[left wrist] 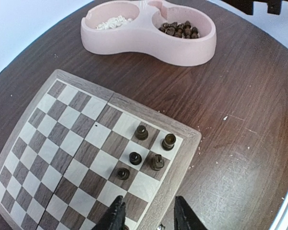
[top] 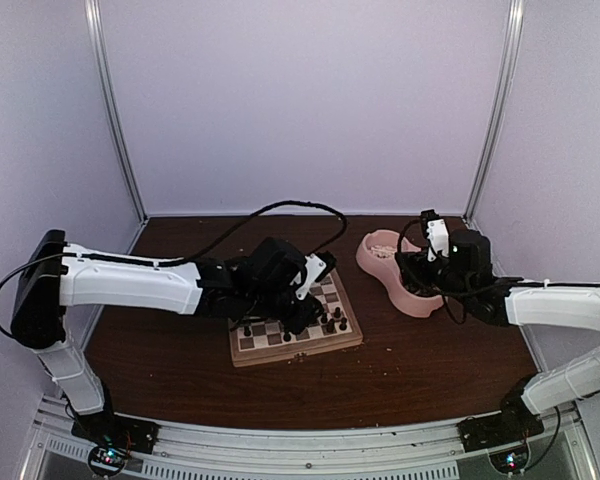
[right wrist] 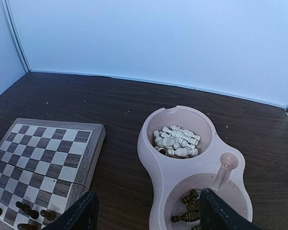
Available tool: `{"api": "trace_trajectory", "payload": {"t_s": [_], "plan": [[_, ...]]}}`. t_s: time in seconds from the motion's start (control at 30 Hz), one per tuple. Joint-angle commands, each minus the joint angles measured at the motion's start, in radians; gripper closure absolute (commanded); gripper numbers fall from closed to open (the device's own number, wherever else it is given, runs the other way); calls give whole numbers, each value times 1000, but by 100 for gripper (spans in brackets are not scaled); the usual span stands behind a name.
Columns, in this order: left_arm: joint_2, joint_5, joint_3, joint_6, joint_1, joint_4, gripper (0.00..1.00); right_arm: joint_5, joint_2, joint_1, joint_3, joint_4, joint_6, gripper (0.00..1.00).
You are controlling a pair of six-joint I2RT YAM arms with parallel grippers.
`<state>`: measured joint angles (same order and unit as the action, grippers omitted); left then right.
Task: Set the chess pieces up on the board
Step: Place the knight at b8, then pick up the chess pile from the storage box.
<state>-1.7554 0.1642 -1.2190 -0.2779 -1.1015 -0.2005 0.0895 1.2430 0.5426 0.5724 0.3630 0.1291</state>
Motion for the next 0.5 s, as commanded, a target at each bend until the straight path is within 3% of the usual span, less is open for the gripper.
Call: {"api": "trace_trajectory", "payload": {"t_s": [0.0, 0.23, 0.33, 0.47], "plan": [[72, -29, 13, -46, 22, -66, 65, 50, 27, -23, 91, -142, 70, 27], [211, -106, 73, -78, 157, -65, 65, -78, 235, -142, 259, -346, 223, 34], [283, -153, 93, -108, 248, -87, 65, -167, 309, -181, 305, -393, 269, 43], [401, -54, 153, -73, 294, -102, 65, -159, 345, -186, 316, -409, 291, 49]]}}
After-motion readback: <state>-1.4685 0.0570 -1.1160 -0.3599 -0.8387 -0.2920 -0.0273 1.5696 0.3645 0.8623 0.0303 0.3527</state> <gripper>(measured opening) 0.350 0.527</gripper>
